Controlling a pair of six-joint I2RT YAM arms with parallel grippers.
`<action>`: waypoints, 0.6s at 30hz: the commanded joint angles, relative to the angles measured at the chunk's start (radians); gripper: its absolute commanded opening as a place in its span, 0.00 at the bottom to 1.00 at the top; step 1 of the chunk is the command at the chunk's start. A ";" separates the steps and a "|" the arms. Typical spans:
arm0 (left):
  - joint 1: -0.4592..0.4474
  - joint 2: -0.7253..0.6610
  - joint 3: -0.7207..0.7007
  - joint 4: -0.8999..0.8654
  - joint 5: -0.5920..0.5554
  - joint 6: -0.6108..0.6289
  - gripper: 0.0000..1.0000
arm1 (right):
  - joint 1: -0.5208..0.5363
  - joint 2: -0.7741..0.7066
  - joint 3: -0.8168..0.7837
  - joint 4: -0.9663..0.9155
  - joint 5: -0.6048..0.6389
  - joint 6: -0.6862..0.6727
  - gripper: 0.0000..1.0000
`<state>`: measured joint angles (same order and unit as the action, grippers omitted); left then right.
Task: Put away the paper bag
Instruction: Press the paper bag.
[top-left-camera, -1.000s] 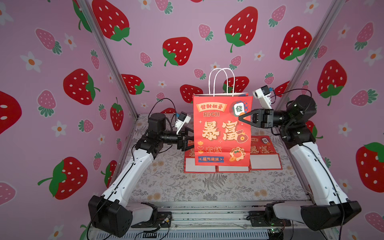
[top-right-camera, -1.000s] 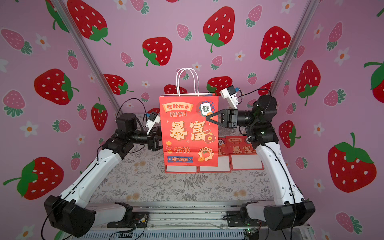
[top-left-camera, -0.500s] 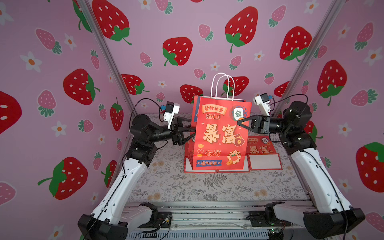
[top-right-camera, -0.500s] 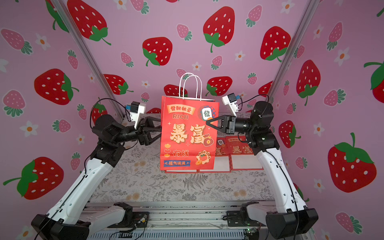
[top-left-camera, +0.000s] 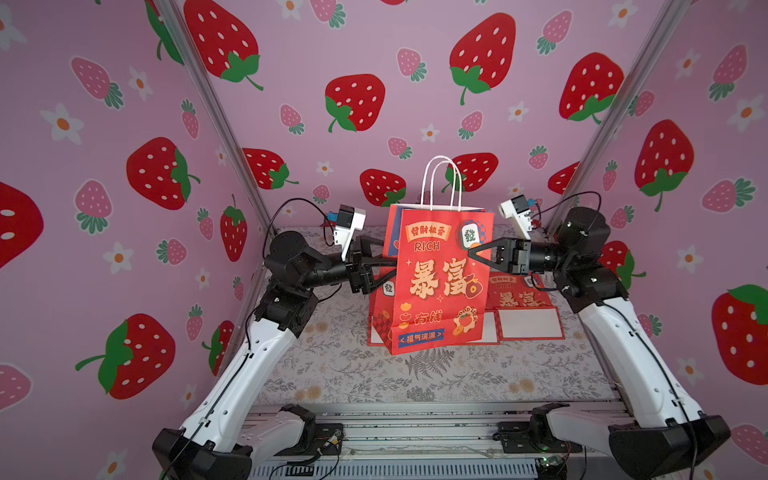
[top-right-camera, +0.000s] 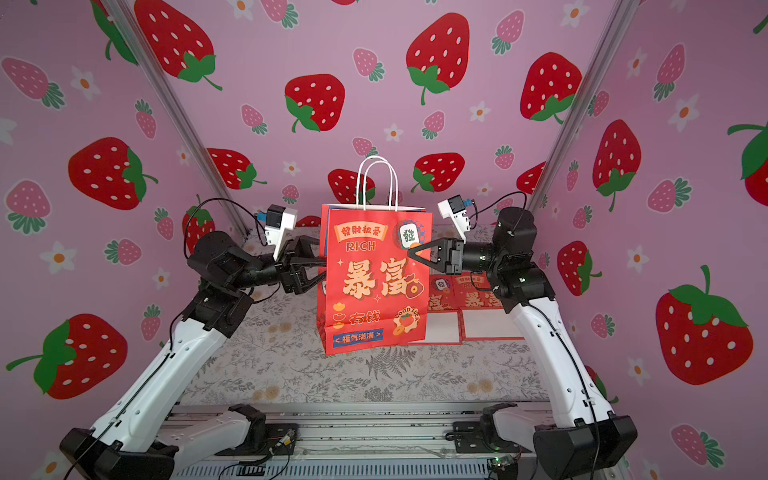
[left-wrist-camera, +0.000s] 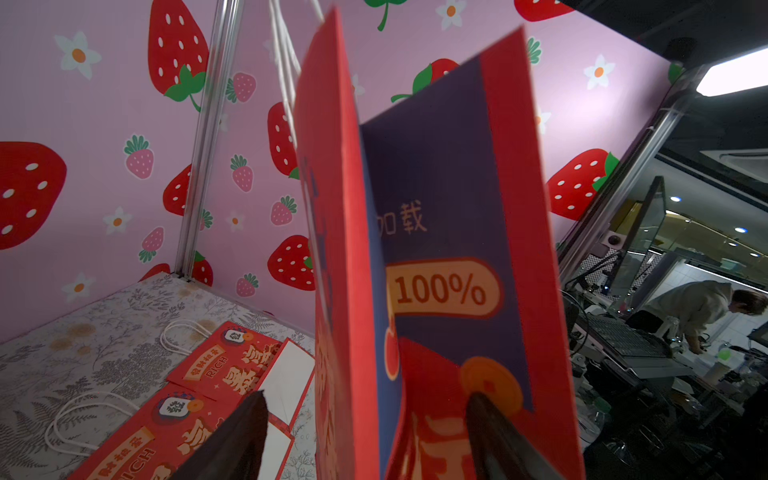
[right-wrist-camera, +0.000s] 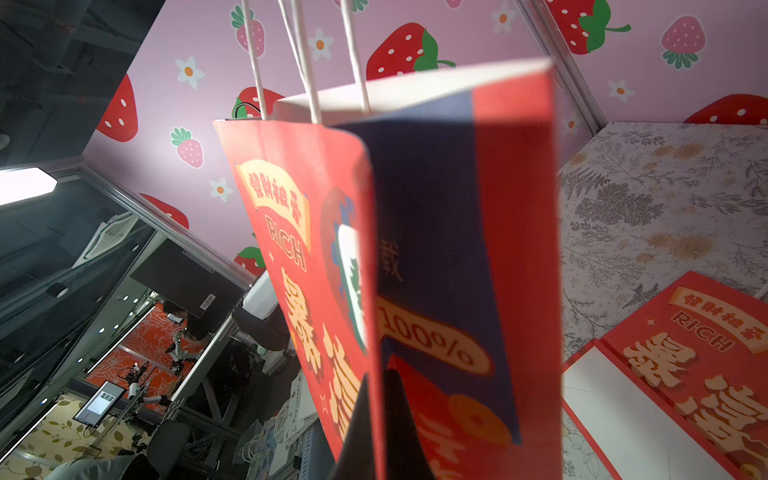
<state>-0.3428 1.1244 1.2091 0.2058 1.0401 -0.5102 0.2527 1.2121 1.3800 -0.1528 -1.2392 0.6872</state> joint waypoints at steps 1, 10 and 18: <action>0.011 -0.026 0.026 -0.010 -0.058 0.024 0.76 | 0.006 -0.046 -0.004 -0.062 0.017 -0.069 0.00; 0.011 -0.044 -0.002 0.093 0.079 -0.027 0.78 | 0.005 -0.068 -0.019 -0.139 0.098 -0.141 0.00; 0.013 -0.040 -0.001 0.103 0.144 -0.057 0.79 | 0.006 -0.079 -0.027 -0.145 0.111 -0.144 0.00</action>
<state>-0.3317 1.0882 1.2060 0.2653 1.1240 -0.5457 0.2531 1.1553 1.3643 -0.2928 -1.1454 0.5610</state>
